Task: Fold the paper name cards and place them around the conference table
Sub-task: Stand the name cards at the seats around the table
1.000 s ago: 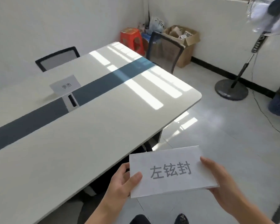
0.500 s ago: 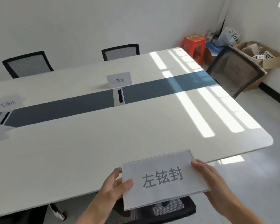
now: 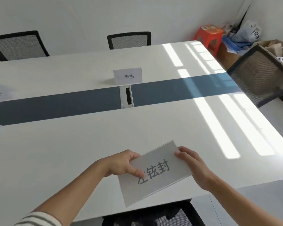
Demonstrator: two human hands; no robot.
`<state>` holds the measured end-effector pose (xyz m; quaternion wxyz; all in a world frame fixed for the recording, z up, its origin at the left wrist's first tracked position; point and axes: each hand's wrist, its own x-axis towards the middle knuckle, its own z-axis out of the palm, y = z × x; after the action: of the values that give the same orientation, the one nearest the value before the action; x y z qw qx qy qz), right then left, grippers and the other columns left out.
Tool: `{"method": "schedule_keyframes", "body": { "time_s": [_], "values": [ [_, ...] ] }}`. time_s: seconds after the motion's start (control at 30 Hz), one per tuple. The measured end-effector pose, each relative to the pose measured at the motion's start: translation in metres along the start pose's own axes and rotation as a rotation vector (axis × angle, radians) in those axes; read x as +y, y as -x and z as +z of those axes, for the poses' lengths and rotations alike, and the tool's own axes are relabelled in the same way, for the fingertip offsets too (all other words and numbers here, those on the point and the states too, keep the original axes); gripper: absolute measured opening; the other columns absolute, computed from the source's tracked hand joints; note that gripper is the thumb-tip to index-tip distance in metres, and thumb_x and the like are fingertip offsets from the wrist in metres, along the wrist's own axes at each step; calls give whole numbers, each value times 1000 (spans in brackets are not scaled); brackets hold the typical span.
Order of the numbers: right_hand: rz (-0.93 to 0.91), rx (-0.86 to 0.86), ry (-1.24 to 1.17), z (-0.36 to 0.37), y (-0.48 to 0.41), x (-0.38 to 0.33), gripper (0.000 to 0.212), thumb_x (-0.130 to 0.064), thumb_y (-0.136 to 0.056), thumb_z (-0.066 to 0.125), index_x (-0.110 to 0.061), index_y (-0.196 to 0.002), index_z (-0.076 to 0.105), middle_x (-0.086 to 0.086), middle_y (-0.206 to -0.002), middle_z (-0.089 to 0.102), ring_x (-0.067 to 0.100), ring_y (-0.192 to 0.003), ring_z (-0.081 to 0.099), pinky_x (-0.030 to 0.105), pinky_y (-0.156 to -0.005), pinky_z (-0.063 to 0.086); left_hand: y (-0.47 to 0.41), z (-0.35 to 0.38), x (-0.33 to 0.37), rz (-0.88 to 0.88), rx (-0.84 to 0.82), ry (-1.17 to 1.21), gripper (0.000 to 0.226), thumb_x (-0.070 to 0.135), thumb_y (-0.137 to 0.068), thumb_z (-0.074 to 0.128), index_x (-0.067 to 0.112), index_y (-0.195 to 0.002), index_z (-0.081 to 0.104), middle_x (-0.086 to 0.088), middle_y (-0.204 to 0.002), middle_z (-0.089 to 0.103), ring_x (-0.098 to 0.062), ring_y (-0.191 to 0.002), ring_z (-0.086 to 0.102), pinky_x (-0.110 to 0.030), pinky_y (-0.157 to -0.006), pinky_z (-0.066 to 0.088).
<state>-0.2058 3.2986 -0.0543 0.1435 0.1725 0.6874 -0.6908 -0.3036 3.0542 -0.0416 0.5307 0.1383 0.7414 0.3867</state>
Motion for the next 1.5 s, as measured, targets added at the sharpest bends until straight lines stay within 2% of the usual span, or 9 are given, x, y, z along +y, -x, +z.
{"method": "schedule_keyframes", "body": {
  "time_s": [0.13, 0.2, 0.3, 0.4, 0.57, 0.9, 1.0, 1.13, 1.5],
  "values": [
    [29, 95, 172, -10, -56, 27, 53, -60, -88, 38, -19, -105, 67, -2, -101, 73, 16, -98, 67, 35, -78, 51, -28, -31, -12, -18, 61, -31, 32, 23, -70, 83, 19, -100, 71, 0, -102, 76, -23, -95, 72, -42, -87, 57],
    [46, 232, 550, -24, -84, 52, 55, -63, -90, 37, -24, -122, 59, -1, -123, 65, 22, -118, 57, 37, -90, 46, -47, -57, -11, -12, 159, -112, 29, 27, -70, 83, 22, -95, 70, 3, -98, 76, -22, -92, 72, -43, -85, 57],
    [200, 222, 1049, -42, -112, 91, 67, -61, -92, 37, -29, -149, 27, 6, -158, 27, 28, -145, 24, 44, -109, 32, -87, -94, -3, -5, 410, -416, 35, 45, -67, 80, 29, -95, 66, 8, -97, 72, -21, -90, 66, -38, -77, 54],
    [239, 156, 1243, -43, -127, 121, 74, -64, -92, 28, -32, -154, 5, 8, -164, -1, 30, -150, -3, 45, -119, 15, -134, -119, 6, 13, 601, -717, 44, 52, -72, 73, 34, -110, 61, 2, -104, 70, -25, -95, 61, -32, -72, 45],
    [186, 202, 1325, -37, -131, 150, 76, -69, -88, 9, -32, -149, -19, 5, -156, -28, 29, -146, -24, 44, -119, -9, -194, -145, 4, -8, 612, -958, 54, 50, -79, 67, 30, -127, 53, -6, -119, 67, -30, -109, 59, -37, -85, 45],
    [123, 330, 1371, -42, -136, 180, 76, -71, -89, 13, -32, -153, 7, 8, -163, 3, 27, -149, -11, 45, -118, -6, -223, -171, -13, 10, 669, -1053, 51, 35, -86, 63, 19, -131, 46, -7, -131, 56, -30, -118, 50, -42, -95, 35],
    [135, 335, 1382, -42, -137, 182, 75, -71, -89, 16, -32, -154, 10, 9, -163, 5, 29, -150, -8, 48, -118, -1, -226, -142, -22, 25, 795, -1142, 69, 25, -89, 53, 23, -149, 20, -13, -156, 23, -33, -144, 19, -55, -112, 15],
    [138, 340, 1394, -42, -137, 182, 75, -71, -89, 16, -32, -153, 11, 9, -162, 6, 25, -149, -18, 47, -118, -1, -230, -112, -25, 5, 750, -1154, 81, 41, -91, 41, 27, -151, -12, -12, -161, -14, -34, -148, -13, -68, -111, -2],
    [138, 346, 1385, -41, -138, 182, 76, -72, -88, 12, -32, -153, 10, 7, -163, 3, 23, -147, -23, 45, -118, -6, -246, -134, -10, -66, 777, -1106, 84, 38, -91, 43, 27, -150, -16, -13, -161, -11, -36, -148, -9, -70, -110, -2]
  ]
}}
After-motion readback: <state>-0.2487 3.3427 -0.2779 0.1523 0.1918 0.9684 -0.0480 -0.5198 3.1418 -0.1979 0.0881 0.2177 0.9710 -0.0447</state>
